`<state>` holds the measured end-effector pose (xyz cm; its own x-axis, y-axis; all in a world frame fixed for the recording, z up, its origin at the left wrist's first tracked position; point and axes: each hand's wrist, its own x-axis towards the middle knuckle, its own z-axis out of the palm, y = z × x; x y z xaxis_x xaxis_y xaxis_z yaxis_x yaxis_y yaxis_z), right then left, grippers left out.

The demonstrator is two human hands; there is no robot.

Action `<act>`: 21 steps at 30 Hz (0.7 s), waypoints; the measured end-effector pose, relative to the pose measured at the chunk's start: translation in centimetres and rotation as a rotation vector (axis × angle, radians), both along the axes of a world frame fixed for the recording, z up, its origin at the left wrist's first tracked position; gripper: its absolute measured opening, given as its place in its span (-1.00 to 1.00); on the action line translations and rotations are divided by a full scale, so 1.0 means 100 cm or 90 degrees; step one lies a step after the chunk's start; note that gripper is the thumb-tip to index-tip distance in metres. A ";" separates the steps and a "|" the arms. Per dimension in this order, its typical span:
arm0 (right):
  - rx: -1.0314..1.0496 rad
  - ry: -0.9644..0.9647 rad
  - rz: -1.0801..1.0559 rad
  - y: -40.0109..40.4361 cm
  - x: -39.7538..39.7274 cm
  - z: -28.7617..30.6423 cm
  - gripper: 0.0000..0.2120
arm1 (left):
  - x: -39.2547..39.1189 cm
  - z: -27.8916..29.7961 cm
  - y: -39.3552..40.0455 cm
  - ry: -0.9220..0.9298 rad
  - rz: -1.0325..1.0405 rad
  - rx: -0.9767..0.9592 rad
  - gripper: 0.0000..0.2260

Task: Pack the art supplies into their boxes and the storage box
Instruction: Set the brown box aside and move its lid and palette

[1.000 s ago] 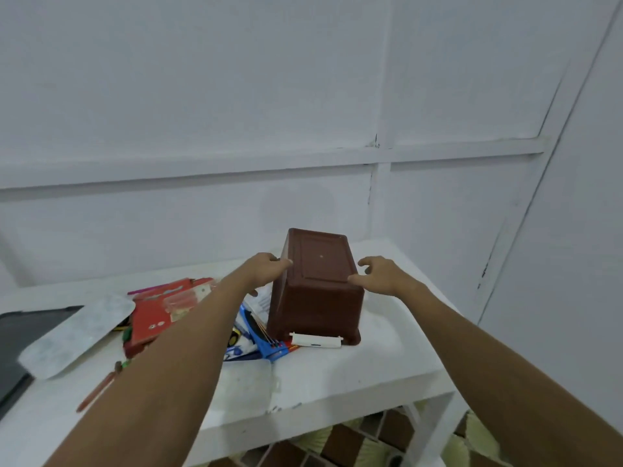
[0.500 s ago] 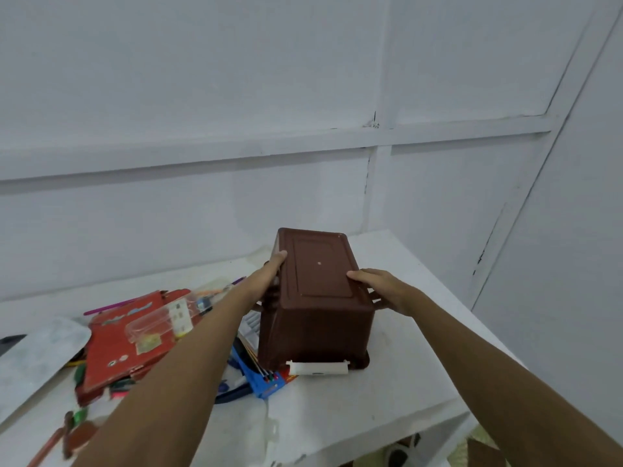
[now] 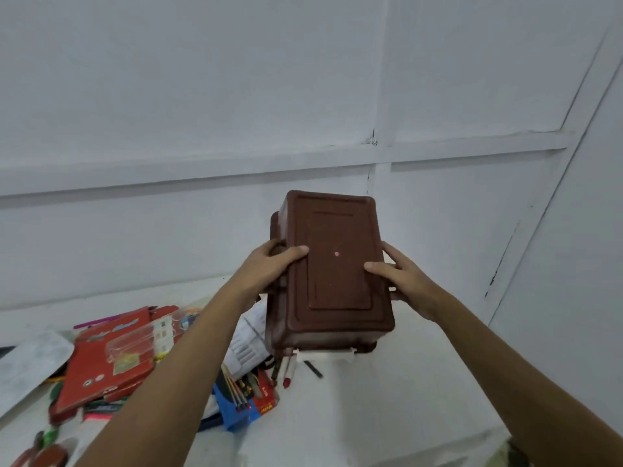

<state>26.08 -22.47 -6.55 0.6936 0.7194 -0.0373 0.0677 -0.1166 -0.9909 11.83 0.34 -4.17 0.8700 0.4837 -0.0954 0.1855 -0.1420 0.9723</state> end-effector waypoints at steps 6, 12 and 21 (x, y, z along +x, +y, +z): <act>0.209 0.160 -0.002 -0.038 0.035 0.040 -0.49 | 0.021 0.021 -0.013 -0.173 -0.140 -0.091 -0.38; 0.188 0.240 0.023 -0.067 0.055 0.029 -0.23 | 0.025 0.011 -0.041 -0.218 -0.081 -0.395 -0.68; 0.094 0.147 -0.072 -0.090 0.062 -0.018 -0.74 | 0.039 -0.030 -0.074 -0.005 0.030 -0.147 -0.65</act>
<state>32.30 -31.45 -8.36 0.7550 0.6474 -0.1040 -0.1665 0.0359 -0.9854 15.72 -7.05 -7.15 0.8479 0.4904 -0.2013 0.1789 0.0927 0.9795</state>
